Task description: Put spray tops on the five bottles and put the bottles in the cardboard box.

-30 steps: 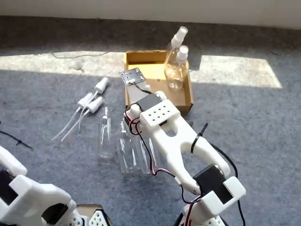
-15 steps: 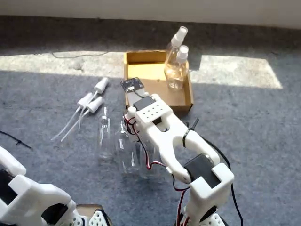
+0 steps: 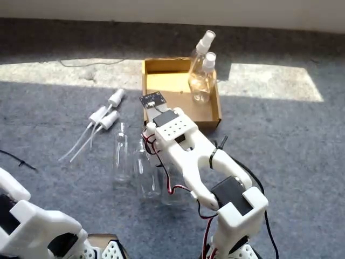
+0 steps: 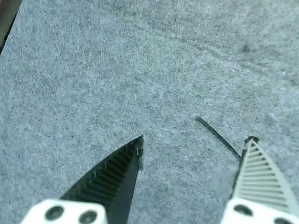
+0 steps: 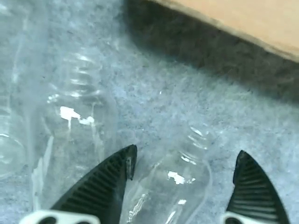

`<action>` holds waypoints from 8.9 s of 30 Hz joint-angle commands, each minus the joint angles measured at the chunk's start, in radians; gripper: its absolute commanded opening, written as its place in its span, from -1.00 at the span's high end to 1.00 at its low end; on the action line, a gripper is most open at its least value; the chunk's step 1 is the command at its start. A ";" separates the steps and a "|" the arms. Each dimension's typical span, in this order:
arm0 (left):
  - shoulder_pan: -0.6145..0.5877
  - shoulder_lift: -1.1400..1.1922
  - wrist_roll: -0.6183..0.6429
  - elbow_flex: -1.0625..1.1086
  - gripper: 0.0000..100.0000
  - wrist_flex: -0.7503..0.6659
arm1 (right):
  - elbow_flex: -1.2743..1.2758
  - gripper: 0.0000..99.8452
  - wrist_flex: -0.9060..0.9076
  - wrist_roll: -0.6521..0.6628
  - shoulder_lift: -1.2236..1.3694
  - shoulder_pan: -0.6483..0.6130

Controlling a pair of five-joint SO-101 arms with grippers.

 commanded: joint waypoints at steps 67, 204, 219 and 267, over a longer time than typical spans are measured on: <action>-0.001 -0.018 -0.006 0.001 0.40 -0.012 | 0.285 0.62 -0.114 -0.017 -0.193 0.036; 1.438 -1.129 0.551 0.088 0.99 -0.095 | 1.403 0.99 -1.053 0.336 -1.756 -0.062; 1.558 -0.943 0.552 0.087 0.99 -0.109 | 1.414 0.99 -1.053 0.342 -1.758 -0.059; 1.558 -0.812 0.463 0.329 0.99 -0.209 | 1.412 0.99 -1.050 0.338 -1.758 -0.050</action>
